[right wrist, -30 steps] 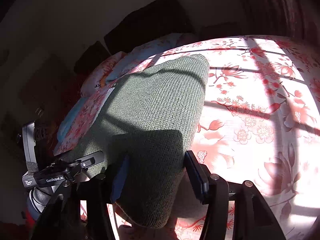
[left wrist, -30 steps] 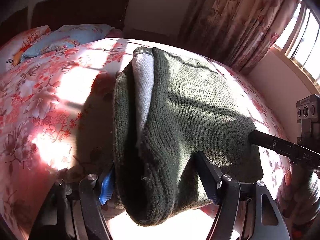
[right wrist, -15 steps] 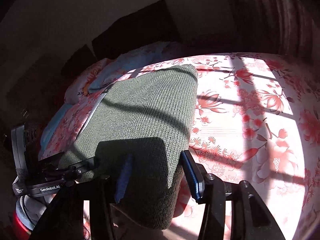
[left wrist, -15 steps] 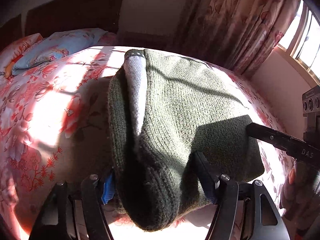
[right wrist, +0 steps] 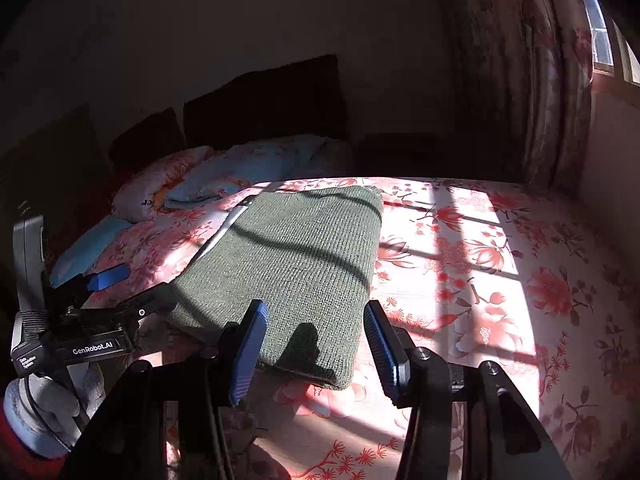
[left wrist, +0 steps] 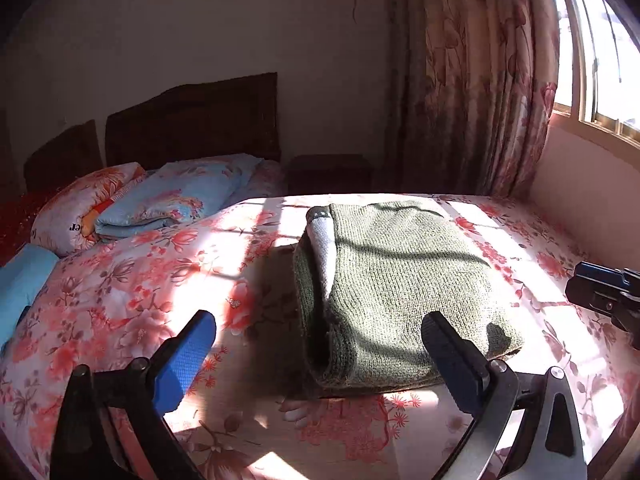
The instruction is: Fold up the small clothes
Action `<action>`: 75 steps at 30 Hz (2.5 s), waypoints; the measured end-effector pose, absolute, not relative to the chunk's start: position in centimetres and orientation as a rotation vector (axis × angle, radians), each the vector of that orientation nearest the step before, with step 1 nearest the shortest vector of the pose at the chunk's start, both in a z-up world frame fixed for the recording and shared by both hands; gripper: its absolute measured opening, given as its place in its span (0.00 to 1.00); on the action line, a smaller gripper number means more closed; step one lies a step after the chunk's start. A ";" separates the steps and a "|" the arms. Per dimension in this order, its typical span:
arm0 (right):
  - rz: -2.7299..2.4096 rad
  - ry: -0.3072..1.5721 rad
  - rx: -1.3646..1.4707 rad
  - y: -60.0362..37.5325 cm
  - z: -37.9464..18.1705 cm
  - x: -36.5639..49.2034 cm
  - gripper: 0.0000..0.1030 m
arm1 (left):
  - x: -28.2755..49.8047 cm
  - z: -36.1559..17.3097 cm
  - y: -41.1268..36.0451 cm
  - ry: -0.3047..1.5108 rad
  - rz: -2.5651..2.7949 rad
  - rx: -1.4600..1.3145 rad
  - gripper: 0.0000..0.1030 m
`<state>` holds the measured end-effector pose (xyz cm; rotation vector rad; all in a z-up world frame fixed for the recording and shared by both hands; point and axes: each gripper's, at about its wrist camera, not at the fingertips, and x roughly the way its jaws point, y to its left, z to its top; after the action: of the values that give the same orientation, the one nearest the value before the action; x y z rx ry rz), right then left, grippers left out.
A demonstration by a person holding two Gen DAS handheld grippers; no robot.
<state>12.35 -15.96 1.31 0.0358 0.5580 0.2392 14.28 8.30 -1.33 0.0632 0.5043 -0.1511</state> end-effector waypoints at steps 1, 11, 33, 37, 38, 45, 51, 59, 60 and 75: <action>0.236 0.515 0.018 -15.8 2.3 10.7 0.50 | 13.0 0.0 8.4 0.453 -0.134 0.083 1.00; 0.160 0.241 0.031 -15.6 7.1 1.4 0.83 | 3.7 7.7 9.2 0.186 0.019 0.142 1.00; 0.113 0.376 -0.065 -12.4 -0.2 2.0 0.83 | 2.8 -1.3 7.5 0.403 0.025 0.041 1.00; 0.116 0.386 -0.069 -12.2 -0.4 2.1 0.83 | 3.1 -1.4 7.4 0.418 0.017 0.041 1.00; 0.115 0.389 -0.067 -12.2 -0.4 2.2 0.83 | 3.1 -1.4 7.3 0.419 0.015 0.042 1.00; 0.098 0.419 -0.038 -12.9 -0.8 2.7 0.83 | 3.0 -1.5 7.0 0.420 0.005 0.047 1.00; 0.092 0.436 -0.027 -13.3 -1.0 3.0 0.83 | 2.9 -1.4 6.8 0.420 0.002 0.049 1.00; 0.092 0.449 -0.019 -13.4 -1.1 3.2 0.83 | 2.9 -1.4 6.8 0.419 -0.001 0.051 1.00; 0.091 0.451 -0.019 -13.4 -1.1 3.2 0.83 | 2.9 -1.4 6.8 0.419 0.000 0.051 1.00; 0.081 0.467 -0.001 -13.8 -1.4 3.5 0.83 | 2.8 -1.5 6.8 0.422 -0.002 0.050 1.00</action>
<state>3.48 -13.77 -1.41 -0.0007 0.4670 0.0811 2.82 6.78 -1.50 0.0505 0.4216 -0.0018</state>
